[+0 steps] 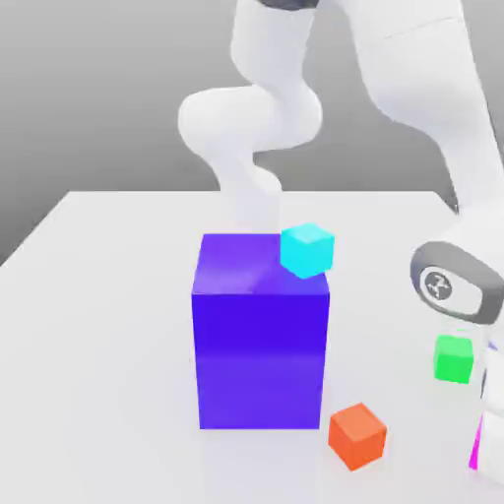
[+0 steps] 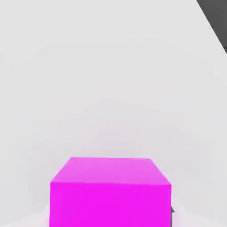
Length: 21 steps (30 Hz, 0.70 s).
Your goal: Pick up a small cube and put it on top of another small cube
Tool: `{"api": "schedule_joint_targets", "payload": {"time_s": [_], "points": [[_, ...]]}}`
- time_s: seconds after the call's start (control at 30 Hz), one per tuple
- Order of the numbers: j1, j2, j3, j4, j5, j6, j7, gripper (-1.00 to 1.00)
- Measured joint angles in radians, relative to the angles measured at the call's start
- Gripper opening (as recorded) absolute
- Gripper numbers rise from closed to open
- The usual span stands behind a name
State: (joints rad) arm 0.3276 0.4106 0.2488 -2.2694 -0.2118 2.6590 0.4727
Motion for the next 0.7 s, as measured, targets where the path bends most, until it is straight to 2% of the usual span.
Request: {"api": "schedule_joint_targets", "payload": {"time_s": [0.27, 0.4, 0.47, 0.6, 0.63, 0.7], "points": [[0.042, -0.286, 0.143, -0.265, 0.131, -0.011, -0.052, -1.00], [0.130, -0.425, 0.189, -0.404, 0.230, 0.000, -0.100, -1.00], [0.188, -0.398, 0.171, -0.425, 0.199, 0.046, -0.075, -1.00], [0.194, -0.262, 0.079, -0.423, 0.052, 0.170, 0.032, -1.00], [0.202, -0.242, 0.065, -0.421, 0.030, 0.187, 0.049, 1.00], [0.202, -0.242, 0.065, -0.421, 0.030, 0.187, 0.049, 1.00]]}}
